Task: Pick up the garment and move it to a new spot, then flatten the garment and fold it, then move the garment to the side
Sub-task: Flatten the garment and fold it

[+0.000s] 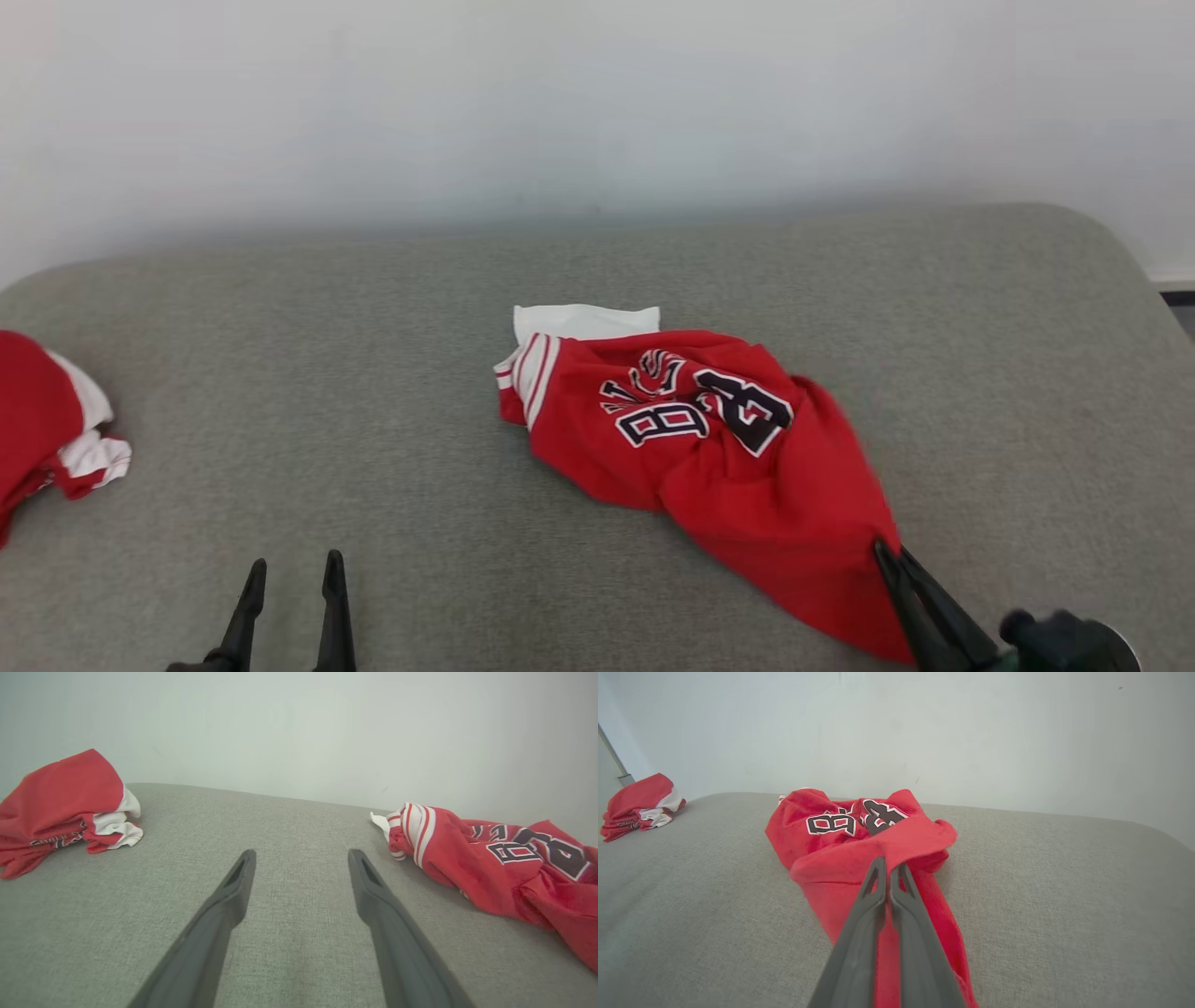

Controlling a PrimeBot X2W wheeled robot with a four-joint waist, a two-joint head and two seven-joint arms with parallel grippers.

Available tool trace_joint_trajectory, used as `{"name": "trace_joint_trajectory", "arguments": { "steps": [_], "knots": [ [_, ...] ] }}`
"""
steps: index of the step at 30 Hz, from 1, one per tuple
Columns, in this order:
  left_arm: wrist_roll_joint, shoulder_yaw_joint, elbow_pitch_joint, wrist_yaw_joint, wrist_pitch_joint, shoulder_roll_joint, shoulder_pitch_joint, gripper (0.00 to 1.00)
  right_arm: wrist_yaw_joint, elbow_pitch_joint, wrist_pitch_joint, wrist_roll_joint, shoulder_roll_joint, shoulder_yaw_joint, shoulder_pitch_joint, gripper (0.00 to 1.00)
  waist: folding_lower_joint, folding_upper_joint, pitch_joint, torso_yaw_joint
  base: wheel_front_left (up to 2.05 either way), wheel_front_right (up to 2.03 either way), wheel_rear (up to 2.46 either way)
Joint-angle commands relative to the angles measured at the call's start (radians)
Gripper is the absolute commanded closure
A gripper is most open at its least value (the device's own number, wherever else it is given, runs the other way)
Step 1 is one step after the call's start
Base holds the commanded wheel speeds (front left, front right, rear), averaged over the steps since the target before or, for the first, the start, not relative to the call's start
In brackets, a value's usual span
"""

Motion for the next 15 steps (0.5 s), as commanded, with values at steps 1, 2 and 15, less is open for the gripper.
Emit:
{"name": "trace_joint_trajectory", "arguments": {
  "steps": [1,2,15],
  "knots": [
    [0.001,0.003,-0.003,-0.001,-0.003,0.0,-0.021,0.0,0.001,-0.046,-0.001,0.015,-0.017,-0.008,0.041,1.0,0.0,0.0,0.026,-0.05,0.0,0.0,0.0],
    [0.003,0.006,-0.004,-0.002,-0.003,0.0,-0.026,0.0,0.001,-0.077,-0.001,0.024,-0.025,-0.015,0.066,1.0,0.0,0.0,0.033,-0.061,0.0,0.0,0.0],
    [0.012,0.023,0.007,-0.013,-0.003,0.0,-0.062,0.0,0.001,-0.057,-0.002,0.108,-0.076,0.079,0.151,0.03,0.0,0.0,0.07,-0.125,0.0,0.0,0.0]
  ]
}}
